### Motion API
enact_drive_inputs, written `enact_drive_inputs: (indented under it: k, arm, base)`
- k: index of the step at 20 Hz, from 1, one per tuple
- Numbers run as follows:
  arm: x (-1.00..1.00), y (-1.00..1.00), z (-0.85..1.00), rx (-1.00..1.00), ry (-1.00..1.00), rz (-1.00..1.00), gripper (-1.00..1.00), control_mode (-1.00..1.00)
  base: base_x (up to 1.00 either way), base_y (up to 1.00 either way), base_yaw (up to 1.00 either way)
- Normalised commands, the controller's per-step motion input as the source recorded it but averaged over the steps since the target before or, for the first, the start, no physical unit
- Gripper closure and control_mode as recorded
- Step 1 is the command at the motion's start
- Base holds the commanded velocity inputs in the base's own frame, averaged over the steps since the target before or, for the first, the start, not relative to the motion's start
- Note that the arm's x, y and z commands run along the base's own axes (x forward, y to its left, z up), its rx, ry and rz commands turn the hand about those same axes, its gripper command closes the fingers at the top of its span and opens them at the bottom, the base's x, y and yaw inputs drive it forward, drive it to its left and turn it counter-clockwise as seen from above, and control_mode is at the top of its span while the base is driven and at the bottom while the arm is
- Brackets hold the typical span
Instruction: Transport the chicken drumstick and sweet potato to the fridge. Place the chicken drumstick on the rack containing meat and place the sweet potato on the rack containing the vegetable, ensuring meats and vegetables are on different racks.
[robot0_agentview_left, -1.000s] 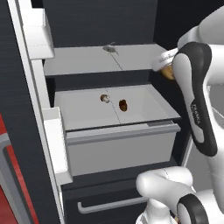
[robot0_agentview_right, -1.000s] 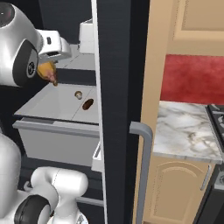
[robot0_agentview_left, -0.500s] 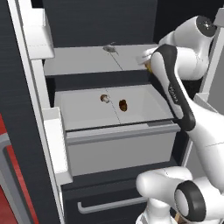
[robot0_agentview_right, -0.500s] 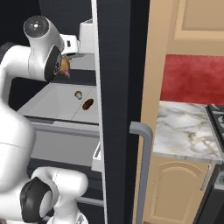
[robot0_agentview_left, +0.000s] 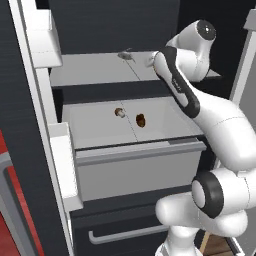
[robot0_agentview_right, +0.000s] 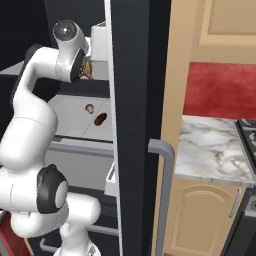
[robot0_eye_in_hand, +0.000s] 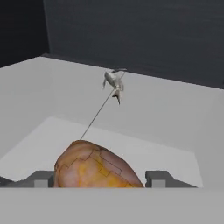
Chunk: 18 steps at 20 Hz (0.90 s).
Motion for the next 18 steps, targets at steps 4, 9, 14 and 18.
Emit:
enact_drive_inputs:
  k: [4, 9, 14, 18]
  arm:
    - [1.0, 0.0, -0.05, 0.0, 0.05, 0.0, 1.0, -1.0]
    - [0.96, 0.0, -0.06, 0.0, 0.06, 0.0, 1.0, -1.0]
    - [0.8, 0.0, -0.18, 0.0, 0.07, 0.0, 1.0, -1.0]
    - [0.59, 0.0, -0.31, 0.0, 0.06, 0.0, 1.0, -1.0]
  base:
    - [0.0, 0.0, 0.0]
    - [0.0, 0.0, 0.0]
    - [0.0, 0.0, 0.0]
    - [0.0, 0.0, 0.0]
